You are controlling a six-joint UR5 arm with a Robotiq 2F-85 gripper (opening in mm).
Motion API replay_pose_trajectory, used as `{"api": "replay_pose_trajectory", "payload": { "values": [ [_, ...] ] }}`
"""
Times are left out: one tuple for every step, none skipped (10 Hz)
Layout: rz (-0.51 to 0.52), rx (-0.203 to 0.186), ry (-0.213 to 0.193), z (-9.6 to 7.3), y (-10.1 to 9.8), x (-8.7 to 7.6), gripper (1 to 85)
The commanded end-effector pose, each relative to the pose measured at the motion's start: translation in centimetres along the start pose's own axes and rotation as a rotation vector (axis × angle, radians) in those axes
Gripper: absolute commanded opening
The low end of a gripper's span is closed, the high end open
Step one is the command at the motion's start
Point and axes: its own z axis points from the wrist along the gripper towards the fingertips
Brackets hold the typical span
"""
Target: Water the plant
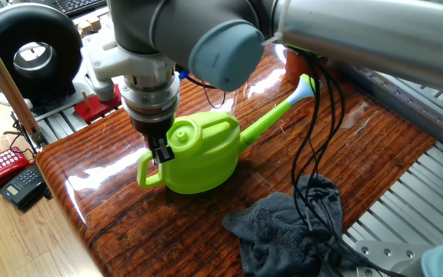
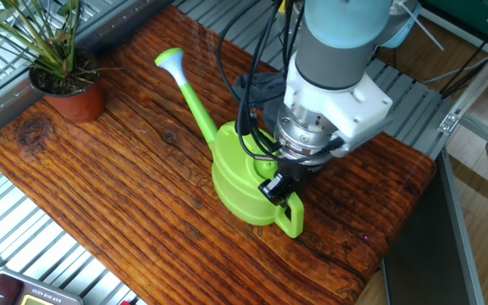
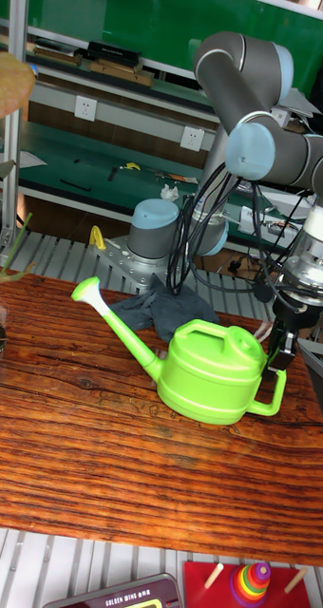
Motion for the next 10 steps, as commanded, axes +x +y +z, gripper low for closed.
{"api": "replay_pose_trajectory", "payload": {
  "values": [
    [-0.027,-0.006,0.033,-0.7,0.0,-0.2,1.0],
    [-0.033,-0.004,0.040,-0.7,0.0,0.0,1.0],
    [-0.040,-0.004,0.051,-0.8,0.0,0.2,1.0],
    [-0.042,-0.003,0.055,-0.8,-0.1,0.4,1.0],
    [-0.045,-0.004,0.059,-0.8,0.0,0.4,1.0],
    [-0.054,-0.001,0.072,-0.8,-0.1,0.7,1.0],
    [-0.061,0.000,0.085,-0.8,-0.1,1.0,1.0],
    [-0.065,-0.001,0.088,-0.8,0.0,1.0,1.0],
    [-0.063,-0.003,0.087,-1.0,0.1,1.0,1.0],
    [-0.049,-0.007,0.074,-1.4,0.3,0.7,1.0]
  ]
}}
